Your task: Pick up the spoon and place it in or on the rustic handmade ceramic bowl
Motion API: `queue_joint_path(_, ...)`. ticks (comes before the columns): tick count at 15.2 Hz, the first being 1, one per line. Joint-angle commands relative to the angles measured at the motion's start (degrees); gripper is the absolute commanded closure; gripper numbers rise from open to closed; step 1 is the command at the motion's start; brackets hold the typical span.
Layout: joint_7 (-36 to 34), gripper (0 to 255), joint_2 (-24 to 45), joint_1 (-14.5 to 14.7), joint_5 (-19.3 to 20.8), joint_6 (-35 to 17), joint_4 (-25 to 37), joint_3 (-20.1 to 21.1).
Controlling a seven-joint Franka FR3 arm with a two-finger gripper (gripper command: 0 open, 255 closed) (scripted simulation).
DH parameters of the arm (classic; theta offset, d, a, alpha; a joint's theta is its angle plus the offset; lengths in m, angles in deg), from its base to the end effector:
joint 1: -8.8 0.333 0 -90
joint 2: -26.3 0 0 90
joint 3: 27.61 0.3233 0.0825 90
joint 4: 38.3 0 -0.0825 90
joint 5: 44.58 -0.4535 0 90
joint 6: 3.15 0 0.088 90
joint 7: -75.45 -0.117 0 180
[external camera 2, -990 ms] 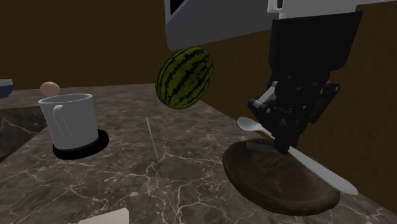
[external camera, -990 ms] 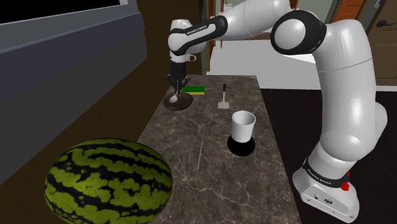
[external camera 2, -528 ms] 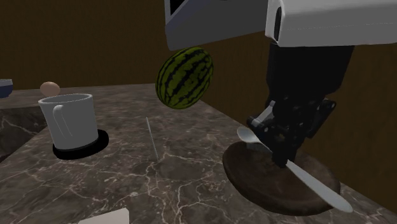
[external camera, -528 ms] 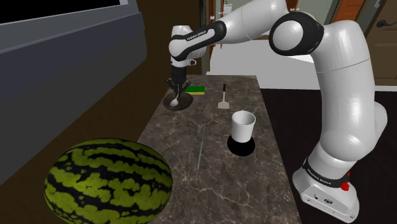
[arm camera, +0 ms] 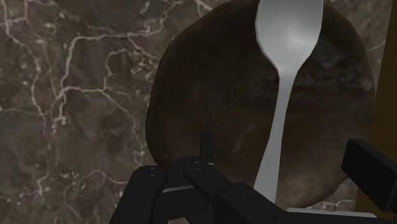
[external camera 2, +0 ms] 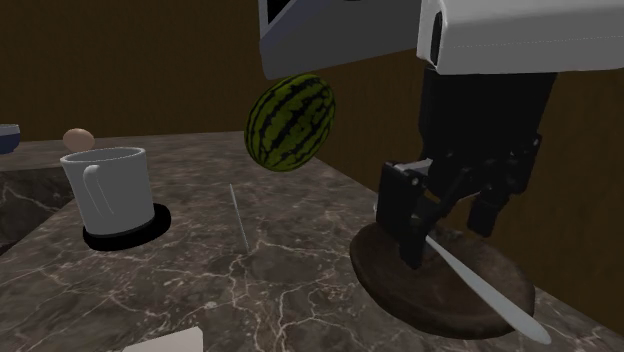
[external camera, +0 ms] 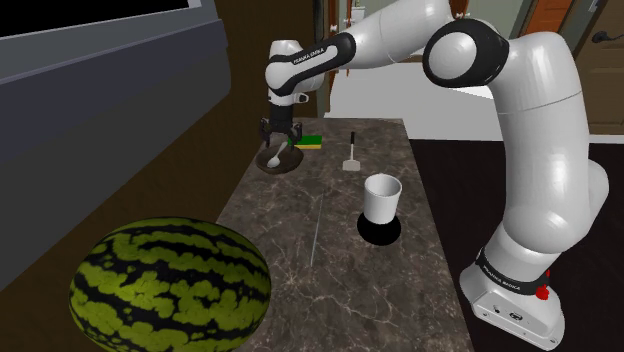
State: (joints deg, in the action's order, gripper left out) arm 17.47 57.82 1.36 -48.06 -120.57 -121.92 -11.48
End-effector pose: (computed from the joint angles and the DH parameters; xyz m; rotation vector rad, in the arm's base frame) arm 0.7724 0.0884 0.3484 -2.6283 1.3199 0.0882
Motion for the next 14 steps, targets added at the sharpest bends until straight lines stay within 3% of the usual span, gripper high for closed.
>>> queue_joint_path(1, 0.0, 0, 0.0, 0.0, 0.0, 0.0, 0.0, 0.0)
queue_joint_path(6, 0.17, 0, -2.26, -0.79, -0.39, 6.05, 3.75, 0.1)
queue_joint_path(14, 0.17, 0, -2.26, -0.79, -0.39, 6.05, 3.75, 0.1)
